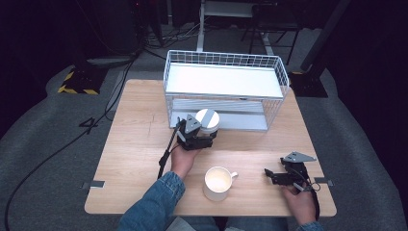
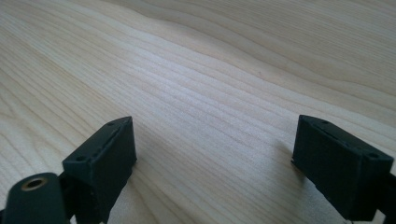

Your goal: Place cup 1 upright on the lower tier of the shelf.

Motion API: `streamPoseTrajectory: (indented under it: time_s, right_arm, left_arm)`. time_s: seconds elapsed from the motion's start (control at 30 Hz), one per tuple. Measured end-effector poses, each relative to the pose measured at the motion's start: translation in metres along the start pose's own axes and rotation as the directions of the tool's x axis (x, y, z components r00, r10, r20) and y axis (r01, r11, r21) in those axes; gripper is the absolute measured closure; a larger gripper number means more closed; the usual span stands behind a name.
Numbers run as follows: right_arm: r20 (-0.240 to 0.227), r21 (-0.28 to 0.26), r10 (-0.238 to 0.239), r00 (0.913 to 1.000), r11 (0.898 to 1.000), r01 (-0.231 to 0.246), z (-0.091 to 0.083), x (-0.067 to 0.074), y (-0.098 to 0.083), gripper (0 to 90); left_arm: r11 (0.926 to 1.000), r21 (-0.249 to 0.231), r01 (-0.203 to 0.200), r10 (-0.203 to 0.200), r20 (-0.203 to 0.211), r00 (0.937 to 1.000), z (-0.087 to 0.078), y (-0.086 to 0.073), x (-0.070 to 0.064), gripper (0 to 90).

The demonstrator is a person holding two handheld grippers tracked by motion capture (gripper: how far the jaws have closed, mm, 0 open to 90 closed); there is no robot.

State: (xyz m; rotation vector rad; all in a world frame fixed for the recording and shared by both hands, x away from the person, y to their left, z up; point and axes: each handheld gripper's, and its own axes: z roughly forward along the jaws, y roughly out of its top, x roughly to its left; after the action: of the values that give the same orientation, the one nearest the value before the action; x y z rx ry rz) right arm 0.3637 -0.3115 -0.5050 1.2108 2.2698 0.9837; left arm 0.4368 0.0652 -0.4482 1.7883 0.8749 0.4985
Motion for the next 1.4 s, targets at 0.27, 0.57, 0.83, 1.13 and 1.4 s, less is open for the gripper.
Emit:
streamPoseTrajectory:
  time_s: [0.27,0.57,0.83,1.13,1.4]
  right_arm:
    - [0.000,0.000,0.000,1.0000,1.000,0.000,0.000,0.000,0.000,13.7]
    - [0.000,0.000,0.000,1.0000,1.000,0.000,0.000,0.000,0.000,13.7]
    - [0.000,0.000,0.000,1.0000,1.000,0.000,0.000,0.000,0.000,13.7]
    - [0.000,0.000,0.000,1.0000,1.000,0.000,0.000,0.000,0.000,13.7]
    - [0.000,0.000,0.000,1.0000,1.000,0.000,0.000,0.000,0.000,13.7]
  left_arm:
    - [0.9999,0.009,0.013,-0.013,0.014,0.9998,0.014,0.008,0.002,18.7]
    - [0.9993,-0.010,0.036,-0.036,0.018,0.9992,0.034,0.014,0.005,18.6]
    - [0.9975,-0.057,0.042,-0.042,-0.005,0.9991,0.052,0.015,0.009,18.6]
    - [0.9977,-0.060,0.032,-0.034,-0.039,0.9987,0.071,0.015,0.010,18.5]
    - [0.9975,-0.058,0.041,-0.045,-0.069,0.9966,0.086,0.016,0.017,18.5]
